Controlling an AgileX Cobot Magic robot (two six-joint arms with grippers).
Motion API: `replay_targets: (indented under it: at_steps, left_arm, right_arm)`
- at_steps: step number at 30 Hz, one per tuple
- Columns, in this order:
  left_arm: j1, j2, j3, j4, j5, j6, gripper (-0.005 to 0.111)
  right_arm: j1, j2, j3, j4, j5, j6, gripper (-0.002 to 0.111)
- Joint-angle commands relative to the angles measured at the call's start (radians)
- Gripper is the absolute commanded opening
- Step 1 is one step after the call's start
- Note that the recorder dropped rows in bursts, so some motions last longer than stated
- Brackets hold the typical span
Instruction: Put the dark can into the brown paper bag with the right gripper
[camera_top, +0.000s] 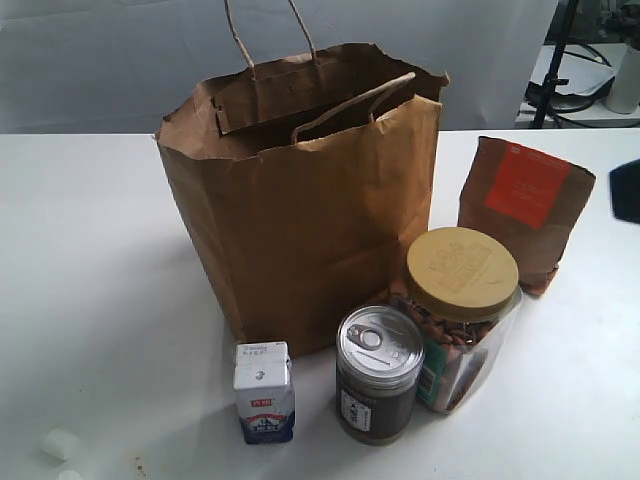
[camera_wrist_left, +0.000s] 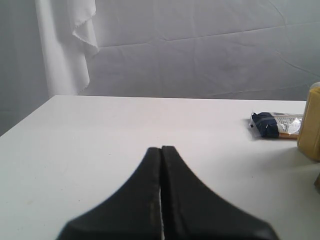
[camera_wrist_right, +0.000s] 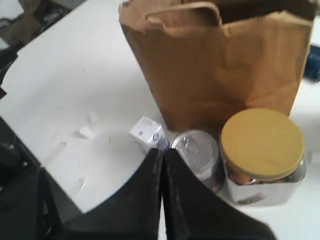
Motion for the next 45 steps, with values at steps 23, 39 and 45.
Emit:
replay_targets:
  at_steps: [23, 39, 45]
  left_arm:
    - [0.002, -0.003, 0.004, 0.003, -0.009, -0.004, 0.000]
    - [0.002, -0.003, 0.004, 0.003, -0.009, -0.004, 0.000]
    - [0.002, -0.003, 0.004, 0.003, -0.009, -0.004, 0.000]
  right_arm:
    - [0.539, 0.644, -0.044, -0.464, -0.144, 0.325, 0.059]
    - [0.533, 0.752, -0.054, -0.584, -0.272, 0.425, 0.074]
    - [0.520, 0.752, -0.069, -0.642, -0.270, 0.460, 0.074]
